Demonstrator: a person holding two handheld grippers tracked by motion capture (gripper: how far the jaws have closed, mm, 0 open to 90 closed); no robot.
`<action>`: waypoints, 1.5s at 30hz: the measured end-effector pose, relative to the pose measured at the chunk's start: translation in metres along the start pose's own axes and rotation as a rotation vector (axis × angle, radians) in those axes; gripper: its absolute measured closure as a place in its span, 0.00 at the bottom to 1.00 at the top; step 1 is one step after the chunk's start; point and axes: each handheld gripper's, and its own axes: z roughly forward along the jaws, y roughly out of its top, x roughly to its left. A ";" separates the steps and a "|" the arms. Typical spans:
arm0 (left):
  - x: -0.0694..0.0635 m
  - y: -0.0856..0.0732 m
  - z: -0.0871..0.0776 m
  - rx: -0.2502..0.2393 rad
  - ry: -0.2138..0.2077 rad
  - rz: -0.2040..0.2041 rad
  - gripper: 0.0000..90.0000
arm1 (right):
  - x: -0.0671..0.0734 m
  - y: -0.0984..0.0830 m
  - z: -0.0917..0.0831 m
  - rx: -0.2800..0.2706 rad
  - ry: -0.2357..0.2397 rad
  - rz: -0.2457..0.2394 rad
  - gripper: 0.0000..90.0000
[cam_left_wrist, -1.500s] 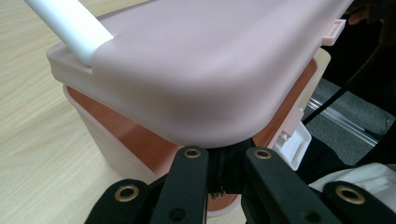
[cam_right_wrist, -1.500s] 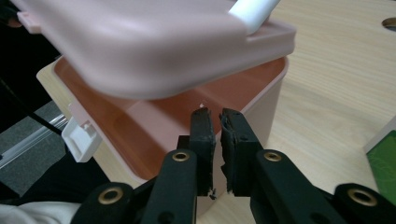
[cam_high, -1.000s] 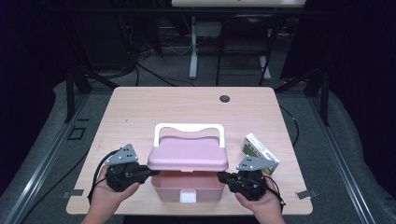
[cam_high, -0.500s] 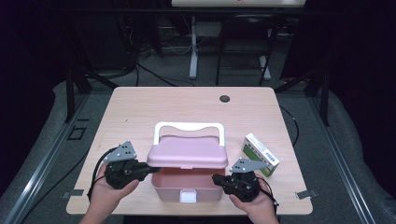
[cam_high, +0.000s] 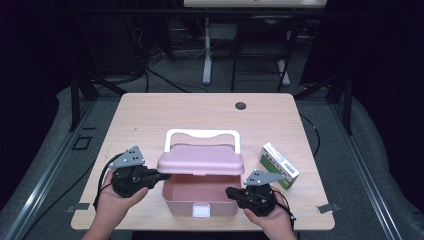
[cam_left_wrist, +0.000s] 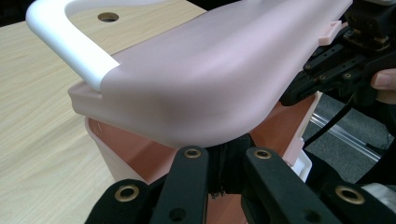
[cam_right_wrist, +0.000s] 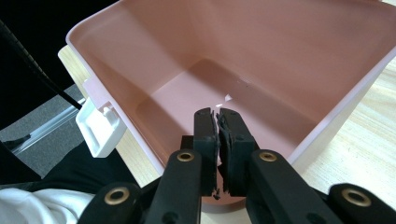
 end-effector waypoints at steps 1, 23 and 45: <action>0.000 0.001 0.000 -0.003 0.001 0.000 0.99 | 0.000 0.000 0.000 0.000 -0.001 -0.002 0.96; 0.011 0.022 -0.001 -0.032 0.023 -0.010 0.99 | 0.000 -0.001 0.000 -0.003 -0.017 -0.034 0.99; 0.020 0.035 -0.001 -0.057 0.039 -0.017 0.99 | -0.001 -0.001 0.000 0.001 -0.009 -0.043 1.00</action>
